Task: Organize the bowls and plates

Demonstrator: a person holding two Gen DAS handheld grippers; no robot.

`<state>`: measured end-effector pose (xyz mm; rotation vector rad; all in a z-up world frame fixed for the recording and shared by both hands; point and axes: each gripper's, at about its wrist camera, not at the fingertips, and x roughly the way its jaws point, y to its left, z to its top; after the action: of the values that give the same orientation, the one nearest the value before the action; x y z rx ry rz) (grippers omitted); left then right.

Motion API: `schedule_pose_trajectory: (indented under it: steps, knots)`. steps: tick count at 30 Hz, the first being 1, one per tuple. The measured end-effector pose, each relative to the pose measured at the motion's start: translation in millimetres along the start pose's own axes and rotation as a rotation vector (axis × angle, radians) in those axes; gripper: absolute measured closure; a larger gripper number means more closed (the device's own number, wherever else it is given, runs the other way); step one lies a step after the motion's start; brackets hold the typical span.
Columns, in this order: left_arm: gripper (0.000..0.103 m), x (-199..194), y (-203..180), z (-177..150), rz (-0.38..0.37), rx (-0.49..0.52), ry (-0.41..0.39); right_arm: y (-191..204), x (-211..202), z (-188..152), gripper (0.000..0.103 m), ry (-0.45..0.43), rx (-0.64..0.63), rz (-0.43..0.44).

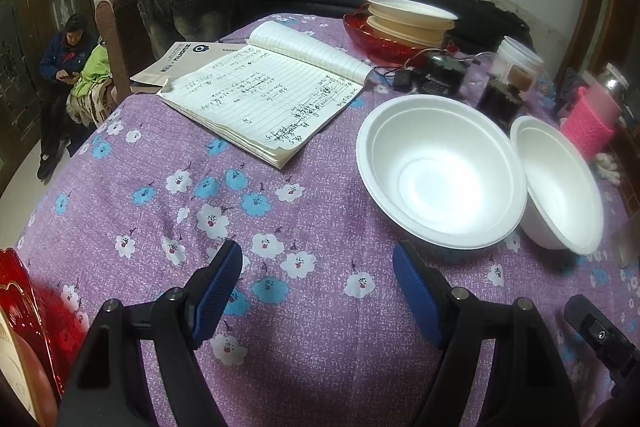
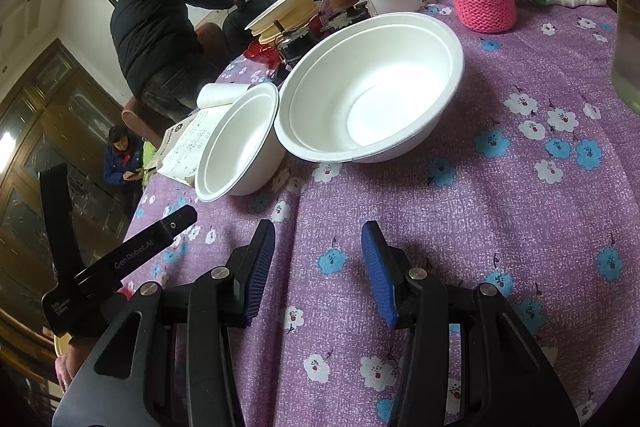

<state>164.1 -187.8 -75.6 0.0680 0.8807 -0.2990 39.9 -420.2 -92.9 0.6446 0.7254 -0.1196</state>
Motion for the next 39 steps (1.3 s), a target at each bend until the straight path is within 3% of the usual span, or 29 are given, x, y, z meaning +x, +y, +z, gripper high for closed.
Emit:
schedule_pose_trajectory:
  steps: [39]
  knots:
    - [0.025,5.1,-16.0,-10.1,-0.064,0.058,0.073,-4.7,9.7,-4.8,0.058,0.051,0.018,0.004]
